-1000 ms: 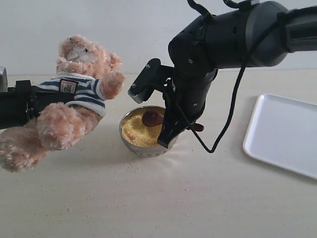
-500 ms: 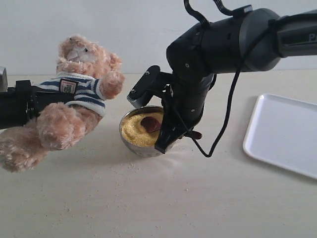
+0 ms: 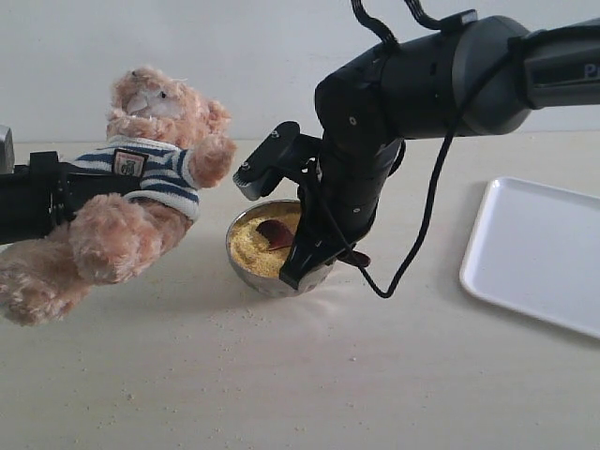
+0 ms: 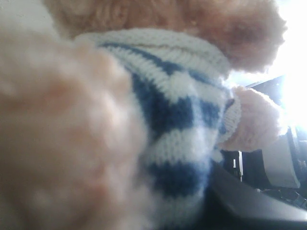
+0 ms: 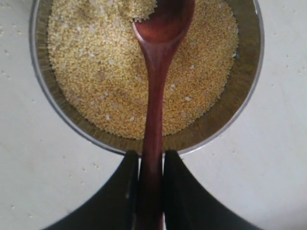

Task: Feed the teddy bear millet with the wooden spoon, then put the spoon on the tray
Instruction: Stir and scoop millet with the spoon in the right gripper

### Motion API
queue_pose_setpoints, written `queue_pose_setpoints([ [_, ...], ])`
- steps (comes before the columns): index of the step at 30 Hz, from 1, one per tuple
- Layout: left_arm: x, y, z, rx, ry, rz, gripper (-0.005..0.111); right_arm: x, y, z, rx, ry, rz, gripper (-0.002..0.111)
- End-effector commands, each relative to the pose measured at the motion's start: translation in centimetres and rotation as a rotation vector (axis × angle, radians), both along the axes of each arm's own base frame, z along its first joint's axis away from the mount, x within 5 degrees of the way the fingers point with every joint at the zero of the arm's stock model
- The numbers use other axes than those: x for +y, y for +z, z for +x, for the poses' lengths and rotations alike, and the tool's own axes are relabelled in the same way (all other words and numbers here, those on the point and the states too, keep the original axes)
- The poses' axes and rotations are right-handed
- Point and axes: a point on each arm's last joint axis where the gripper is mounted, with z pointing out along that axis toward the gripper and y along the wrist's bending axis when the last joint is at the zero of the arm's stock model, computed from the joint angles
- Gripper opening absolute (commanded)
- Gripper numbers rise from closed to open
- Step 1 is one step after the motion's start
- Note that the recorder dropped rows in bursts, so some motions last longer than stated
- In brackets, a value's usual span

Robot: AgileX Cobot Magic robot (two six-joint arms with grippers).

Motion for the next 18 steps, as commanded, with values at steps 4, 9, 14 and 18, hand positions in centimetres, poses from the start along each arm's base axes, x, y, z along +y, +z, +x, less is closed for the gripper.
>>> queue_pose_setpoints([
  [4, -0.1, 0.4, 0.1, -0.013, -0.005, -0.034, 0.005, -0.4, 2.2, -0.4, -0.019, -0.047, 0.041, 0.0],
  [9, -0.1, 0.4, 0.1, -0.013, -0.005, -0.034, 0.005, -1.1, 2.3, -0.8, 0.014, -0.049, -0.032, 0.0],
  [14, -0.1, 0.4, 0.1, -0.013, -0.005, -0.034, 0.005, -1.5, 2.3, -0.8, 0.015, -0.063, -0.068, 0.0],
  [18, -0.1, 0.4, 0.1, -0.013, -0.005, -0.034, 0.005, -1.5, 2.3, -0.8, 0.008, -0.07, -0.07, 0.0],
])
